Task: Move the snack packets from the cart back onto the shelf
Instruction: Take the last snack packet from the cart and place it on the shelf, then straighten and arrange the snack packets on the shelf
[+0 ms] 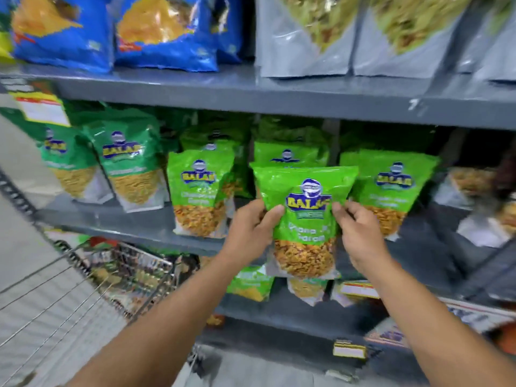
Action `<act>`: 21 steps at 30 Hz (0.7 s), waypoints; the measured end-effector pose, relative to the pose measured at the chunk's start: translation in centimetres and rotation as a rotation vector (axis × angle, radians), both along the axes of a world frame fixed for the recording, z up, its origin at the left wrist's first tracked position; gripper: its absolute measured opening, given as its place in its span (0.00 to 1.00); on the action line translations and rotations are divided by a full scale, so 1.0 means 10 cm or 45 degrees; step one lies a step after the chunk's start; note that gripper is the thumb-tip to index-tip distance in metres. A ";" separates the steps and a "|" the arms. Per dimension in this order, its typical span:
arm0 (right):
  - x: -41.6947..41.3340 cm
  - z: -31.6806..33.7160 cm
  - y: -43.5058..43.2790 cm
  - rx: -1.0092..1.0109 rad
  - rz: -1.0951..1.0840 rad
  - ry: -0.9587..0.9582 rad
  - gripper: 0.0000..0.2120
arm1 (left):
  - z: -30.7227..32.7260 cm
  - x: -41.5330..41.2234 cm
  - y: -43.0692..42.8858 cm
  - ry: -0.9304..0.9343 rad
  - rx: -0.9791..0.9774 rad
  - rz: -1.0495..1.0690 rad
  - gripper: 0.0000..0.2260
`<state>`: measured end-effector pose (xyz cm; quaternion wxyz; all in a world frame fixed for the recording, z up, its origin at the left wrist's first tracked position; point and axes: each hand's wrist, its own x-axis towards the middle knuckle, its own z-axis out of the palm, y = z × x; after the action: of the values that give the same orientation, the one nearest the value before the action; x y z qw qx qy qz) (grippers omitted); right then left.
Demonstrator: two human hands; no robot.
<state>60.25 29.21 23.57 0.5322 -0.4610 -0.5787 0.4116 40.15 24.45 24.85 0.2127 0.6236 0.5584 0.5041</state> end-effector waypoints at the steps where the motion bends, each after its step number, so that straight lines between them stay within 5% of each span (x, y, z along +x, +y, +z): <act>1: 0.19 0.00 0.05 -0.007 -0.075 0.004 0.09 | -0.01 0.19 0.11 0.013 0.015 -0.013 0.20; 11: 1.21 -0.16 0.39 -0.027 -0.512 0.122 0.10 | -0.19 1.44 0.84 0.017 -0.175 -0.249 0.18; 21: 1.42 -0.34 0.55 -0.038 -0.520 -0.011 0.09 | -0.40 1.59 1.04 0.010 -0.346 -0.244 0.20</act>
<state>74.46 34.70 20.17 0.5952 -0.5785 -0.4693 0.3015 56.09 34.86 20.87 0.3399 0.6414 0.5604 0.3988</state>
